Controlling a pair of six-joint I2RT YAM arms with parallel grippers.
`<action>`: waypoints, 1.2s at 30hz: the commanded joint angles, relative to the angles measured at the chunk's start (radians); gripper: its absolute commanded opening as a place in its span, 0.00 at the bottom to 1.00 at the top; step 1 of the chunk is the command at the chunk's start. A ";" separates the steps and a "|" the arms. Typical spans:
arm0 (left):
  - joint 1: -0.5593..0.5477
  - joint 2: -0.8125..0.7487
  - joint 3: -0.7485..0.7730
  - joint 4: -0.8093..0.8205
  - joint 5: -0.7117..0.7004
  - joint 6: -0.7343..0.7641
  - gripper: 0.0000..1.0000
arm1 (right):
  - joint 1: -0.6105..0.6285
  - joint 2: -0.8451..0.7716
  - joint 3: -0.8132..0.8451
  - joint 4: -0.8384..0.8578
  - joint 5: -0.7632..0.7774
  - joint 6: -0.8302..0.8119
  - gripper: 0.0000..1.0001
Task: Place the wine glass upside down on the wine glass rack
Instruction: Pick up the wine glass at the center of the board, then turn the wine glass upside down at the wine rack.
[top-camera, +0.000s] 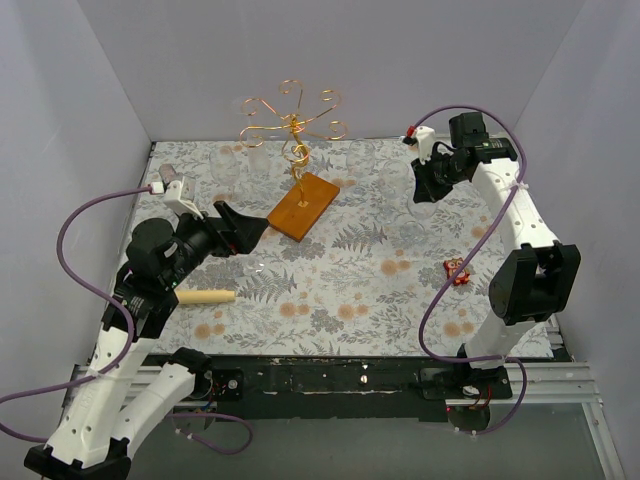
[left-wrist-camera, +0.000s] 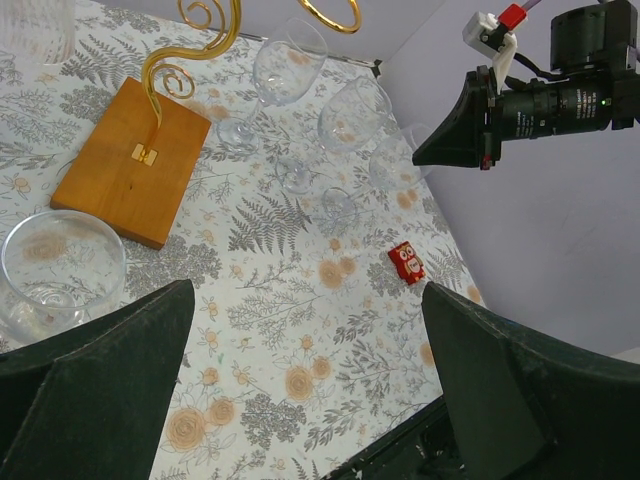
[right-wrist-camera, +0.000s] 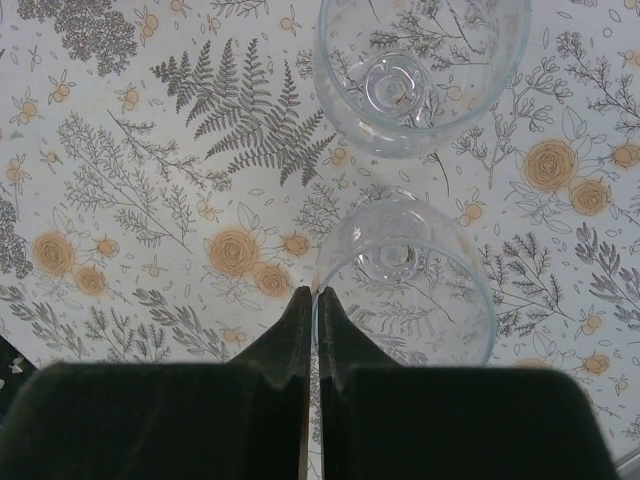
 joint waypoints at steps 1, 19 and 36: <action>0.007 -0.015 0.012 -0.006 -0.002 0.001 0.98 | 0.004 -0.021 0.001 -0.019 0.004 0.008 0.01; 0.007 0.086 0.006 0.093 0.299 -0.102 0.98 | -0.083 -0.351 -0.174 -0.011 -0.247 0.028 0.01; -0.456 0.313 -0.094 0.270 -0.014 -0.307 0.98 | -0.192 -0.538 -0.288 0.017 -0.686 0.019 0.01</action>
